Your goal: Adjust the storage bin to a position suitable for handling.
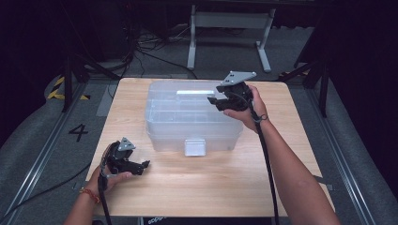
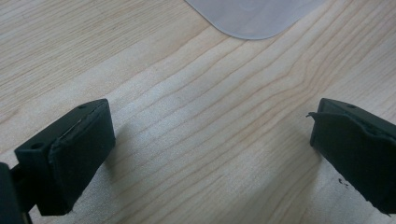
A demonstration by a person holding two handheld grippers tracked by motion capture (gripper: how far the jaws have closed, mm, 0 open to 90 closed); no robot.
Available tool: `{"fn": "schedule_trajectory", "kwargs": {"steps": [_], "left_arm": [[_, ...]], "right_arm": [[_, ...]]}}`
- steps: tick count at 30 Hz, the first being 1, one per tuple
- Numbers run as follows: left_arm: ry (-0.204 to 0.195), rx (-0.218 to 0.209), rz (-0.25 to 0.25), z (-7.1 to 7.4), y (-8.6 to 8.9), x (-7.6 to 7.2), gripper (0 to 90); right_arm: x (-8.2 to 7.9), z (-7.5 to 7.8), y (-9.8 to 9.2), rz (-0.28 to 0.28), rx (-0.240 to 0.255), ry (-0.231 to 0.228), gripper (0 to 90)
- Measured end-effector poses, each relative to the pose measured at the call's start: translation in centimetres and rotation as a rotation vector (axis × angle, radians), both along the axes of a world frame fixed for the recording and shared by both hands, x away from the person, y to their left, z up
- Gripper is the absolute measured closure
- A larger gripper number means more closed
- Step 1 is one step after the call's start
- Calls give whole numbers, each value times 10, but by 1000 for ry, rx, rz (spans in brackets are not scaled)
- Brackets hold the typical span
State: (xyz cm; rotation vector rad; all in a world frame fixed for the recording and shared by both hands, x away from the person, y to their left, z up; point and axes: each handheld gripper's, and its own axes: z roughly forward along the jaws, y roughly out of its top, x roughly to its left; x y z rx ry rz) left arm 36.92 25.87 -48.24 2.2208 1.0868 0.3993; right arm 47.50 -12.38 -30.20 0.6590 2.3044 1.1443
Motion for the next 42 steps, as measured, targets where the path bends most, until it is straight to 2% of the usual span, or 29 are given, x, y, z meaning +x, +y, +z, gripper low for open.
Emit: {"fn": "schedule_trajectory", "kwargs": {"steps": [2,3,4,5,13,15,21,24,28,29,32,35,37,38,39,41,42], "left_arm": [[1,-1,1,0,0,0,5],[1,1,1,0,0,0,5],[1,2,1,0,0,0,5],[0,-1,1,0,0,0,5],[1,4,9,0,0,-1,6],[2,-3,14,0,-1,-1,7],[-5,7,2,0,0,-1,7],[-7,-5,6,0,0,-2,25],[-17,-19,9,1,2,-3,88],[-16,-11,3,2,3,-4,109],[-26,-22,9,3,6,-6,194],[-12,-30,16,6,8,-8,305],[-15,-39,9,6,9,-7,333],[-22,-44,14,7,9,-8,342],[-44,-25,-4,11,7,-10,368],[-75,-19,-23,16,4,-11,387],[-78,-35,-18,20,2,-13,390]], "right_arm": [[0,0,1,5,-3,-3,539],[1,0,2,15,-15,-4,619],[1,0,3,14,-24,-9,638],[2,0,4,11,-40,-15,646],[6,-2,9,20,-63,-4,695],[6,-2,12,24,-74,-3,732],[9,0,12,24,-71,12,735],[11,1,12,29,-73,25,736],[15,5,11,33,-60,42,735],[16,5,11,33,-55,43,736],[19,8,11,34,-50,56,735],[22,11,11,35,-55,72,735],[22,11,11,35,-59,74,735],[23,12,12,33,-63,80,734],[24,14,12,32,-66,84,733],[26,15,12,31,-69,90,732],[27,16,12,34,-67,90,731]]}}
